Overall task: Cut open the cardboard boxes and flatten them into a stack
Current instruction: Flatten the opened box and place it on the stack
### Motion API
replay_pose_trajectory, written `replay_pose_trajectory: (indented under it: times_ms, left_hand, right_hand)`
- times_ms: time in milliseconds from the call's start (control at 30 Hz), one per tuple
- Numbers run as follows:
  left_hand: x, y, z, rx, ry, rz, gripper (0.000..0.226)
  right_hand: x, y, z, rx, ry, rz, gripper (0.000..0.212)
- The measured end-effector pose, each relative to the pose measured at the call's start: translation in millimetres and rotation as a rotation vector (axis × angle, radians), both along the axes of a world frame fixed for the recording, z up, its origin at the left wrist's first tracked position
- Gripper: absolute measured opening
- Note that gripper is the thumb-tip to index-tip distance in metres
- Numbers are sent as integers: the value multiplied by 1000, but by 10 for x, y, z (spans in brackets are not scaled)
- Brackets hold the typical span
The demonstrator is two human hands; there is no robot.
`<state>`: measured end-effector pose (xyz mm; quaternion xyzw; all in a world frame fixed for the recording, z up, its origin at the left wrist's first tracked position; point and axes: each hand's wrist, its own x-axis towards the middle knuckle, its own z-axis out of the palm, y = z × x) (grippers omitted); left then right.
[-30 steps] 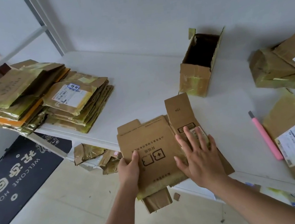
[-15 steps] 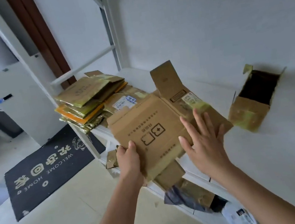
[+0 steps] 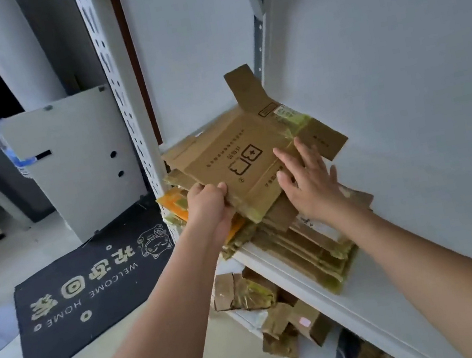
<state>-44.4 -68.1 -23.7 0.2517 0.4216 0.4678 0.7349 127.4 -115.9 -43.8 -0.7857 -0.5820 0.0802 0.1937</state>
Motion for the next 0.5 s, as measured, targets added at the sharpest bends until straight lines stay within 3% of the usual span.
replay_pose_trajectory:
  times_ms: [133, 333, 500]
  left_hand:
    - [-33, 611, -204, -23, 110, -55, 38]
    - [-25, 770, -712, -96, 446, -152, 18]
    - [23, 683, -677, 170, 818, -165, 52]
  right_hand:
    - [-52, 710, -185, -63, -18, -45, 49]
    - [3, 994, -615, -421, -69, -56, 56]
    - [-33, 962, -617, -406, -84, -79, 56]
